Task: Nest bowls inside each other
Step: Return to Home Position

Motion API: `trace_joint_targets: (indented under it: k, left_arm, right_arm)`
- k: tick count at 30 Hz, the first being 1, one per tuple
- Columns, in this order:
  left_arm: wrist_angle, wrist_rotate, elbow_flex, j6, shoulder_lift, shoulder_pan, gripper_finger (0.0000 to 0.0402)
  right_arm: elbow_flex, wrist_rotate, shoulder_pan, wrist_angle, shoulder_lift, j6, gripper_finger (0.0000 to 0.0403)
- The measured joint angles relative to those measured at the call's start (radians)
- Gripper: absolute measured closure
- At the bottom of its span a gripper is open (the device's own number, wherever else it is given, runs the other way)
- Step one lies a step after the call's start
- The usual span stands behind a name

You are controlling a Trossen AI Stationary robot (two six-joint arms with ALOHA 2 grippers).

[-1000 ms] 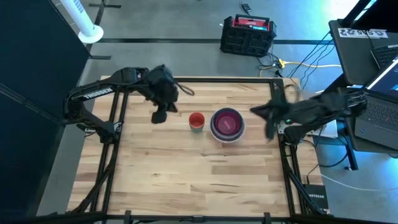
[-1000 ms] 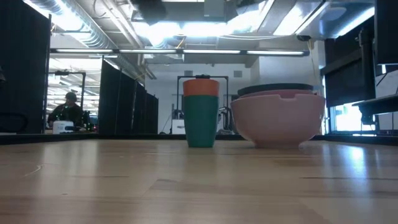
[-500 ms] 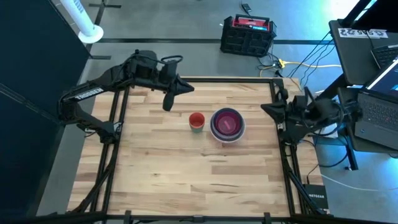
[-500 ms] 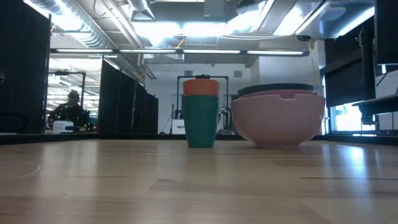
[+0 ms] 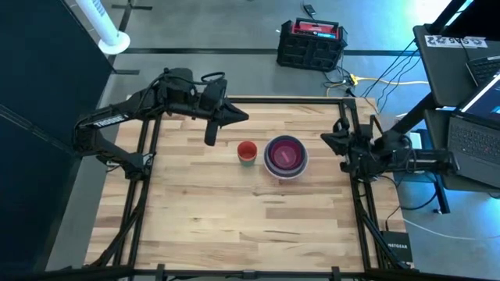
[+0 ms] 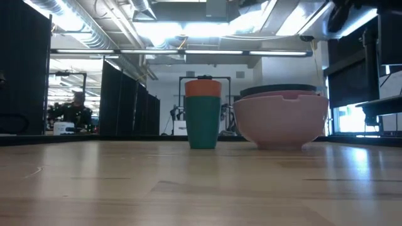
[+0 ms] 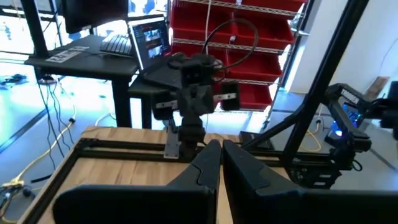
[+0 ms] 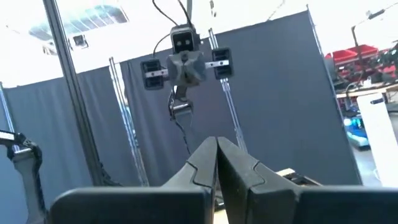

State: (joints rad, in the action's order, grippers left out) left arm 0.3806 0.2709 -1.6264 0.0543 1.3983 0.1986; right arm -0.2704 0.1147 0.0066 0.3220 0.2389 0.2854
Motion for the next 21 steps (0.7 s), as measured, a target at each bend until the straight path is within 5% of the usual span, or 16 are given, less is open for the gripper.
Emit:
trace_joint_targets:
  k: [13,21]
  left_arm:
    - [0.019,-0.003,0.0,0.016,-0.014,-0.011,0.0401]
    - [0.063,-0.035,0.0,0.009,-0.063,-0.011,0.0401]
  right_arm:
    - [0.178,0.012,-0.087,0.002,-0.233,0.117,0.0403]
    - [0.22,0.058,-0.087,-0.009,-0.237,0.147,0.0403]
